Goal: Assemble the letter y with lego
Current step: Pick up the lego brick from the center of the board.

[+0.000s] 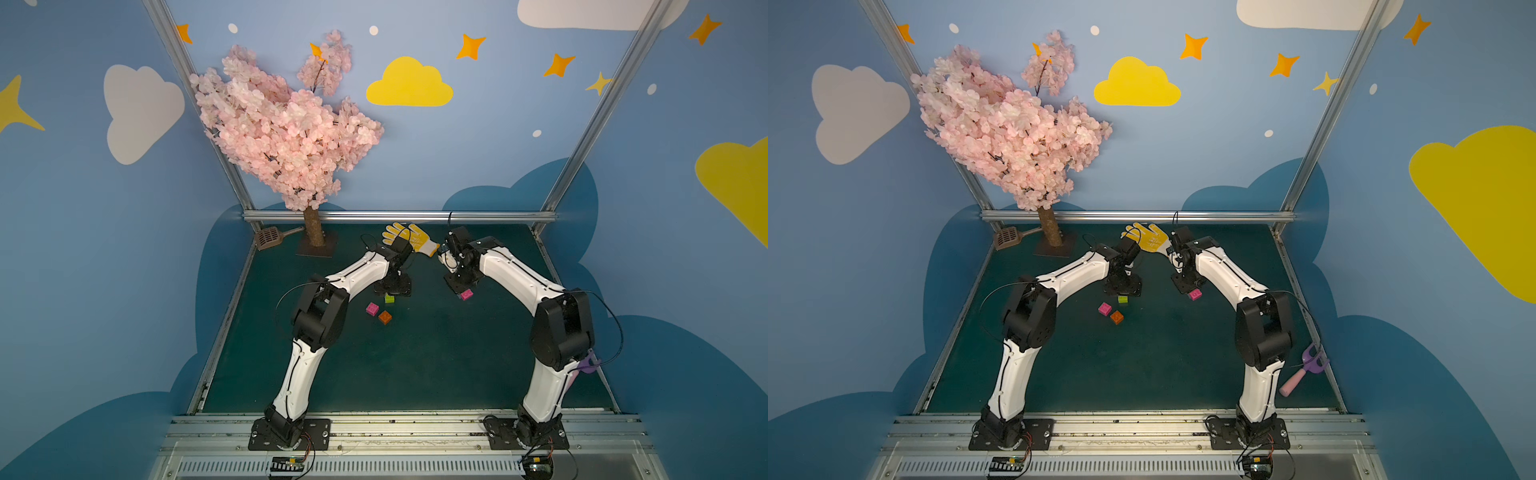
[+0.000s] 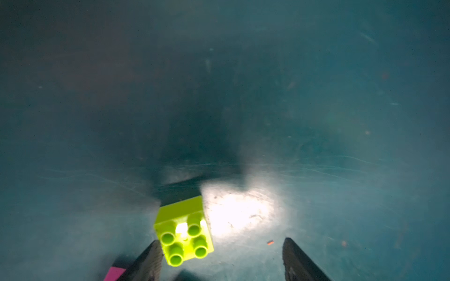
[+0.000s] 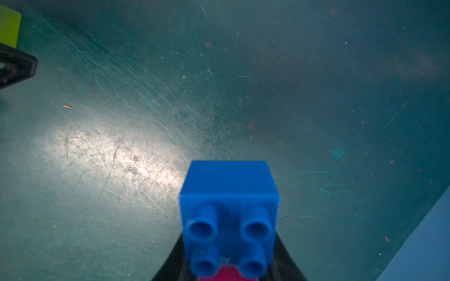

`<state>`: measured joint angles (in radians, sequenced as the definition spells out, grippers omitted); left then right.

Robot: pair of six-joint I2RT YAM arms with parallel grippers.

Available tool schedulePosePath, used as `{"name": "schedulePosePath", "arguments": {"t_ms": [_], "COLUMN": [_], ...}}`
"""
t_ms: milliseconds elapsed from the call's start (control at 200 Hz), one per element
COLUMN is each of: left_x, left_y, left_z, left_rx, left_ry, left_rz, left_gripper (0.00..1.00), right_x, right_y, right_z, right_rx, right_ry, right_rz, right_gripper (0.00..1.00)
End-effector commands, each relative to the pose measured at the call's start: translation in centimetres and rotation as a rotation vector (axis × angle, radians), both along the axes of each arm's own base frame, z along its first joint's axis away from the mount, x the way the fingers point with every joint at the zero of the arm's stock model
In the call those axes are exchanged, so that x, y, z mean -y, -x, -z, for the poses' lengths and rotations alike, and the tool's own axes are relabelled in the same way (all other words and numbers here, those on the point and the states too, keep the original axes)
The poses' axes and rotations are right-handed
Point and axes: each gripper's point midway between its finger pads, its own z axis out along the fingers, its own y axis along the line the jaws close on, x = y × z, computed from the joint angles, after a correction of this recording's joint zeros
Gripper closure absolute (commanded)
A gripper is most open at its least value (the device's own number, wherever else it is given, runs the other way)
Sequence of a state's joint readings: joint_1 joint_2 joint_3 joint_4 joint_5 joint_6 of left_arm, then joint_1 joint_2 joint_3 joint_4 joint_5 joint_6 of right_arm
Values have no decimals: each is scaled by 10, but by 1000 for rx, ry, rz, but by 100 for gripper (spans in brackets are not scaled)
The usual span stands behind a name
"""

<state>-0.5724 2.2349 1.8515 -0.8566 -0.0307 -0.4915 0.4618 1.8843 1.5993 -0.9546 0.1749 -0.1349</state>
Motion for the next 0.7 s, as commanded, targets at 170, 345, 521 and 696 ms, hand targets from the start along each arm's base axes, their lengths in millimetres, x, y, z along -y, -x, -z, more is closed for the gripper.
{"name": "schedulePosePath", "arguments": {"t_ms": [170, 345, 521, 696], "left_x": [-8, -7, -9, -10], "left_y": [0, 0, 2, 2], "left_z": [15, 21, 25, 27], "left_rx": [-27, -45, -50, -50], "left_ry": [-64, -68, -79, -82], "left_rz": [-54, -64, -78, -83], "left_gripper": [28, 35, 41, 50], "right_x": [1, 1, 1, 0], "right_y": [6, 8, 9, 10], "right_z": [4, 4, 4, 4], "right_rx": [-30, -33, -38, -43], "right_ry": [3, 7, 5, 8], "right_rz": [10, 8, 3, 5], "right_gripper": [91, 91, 91, 91]}}
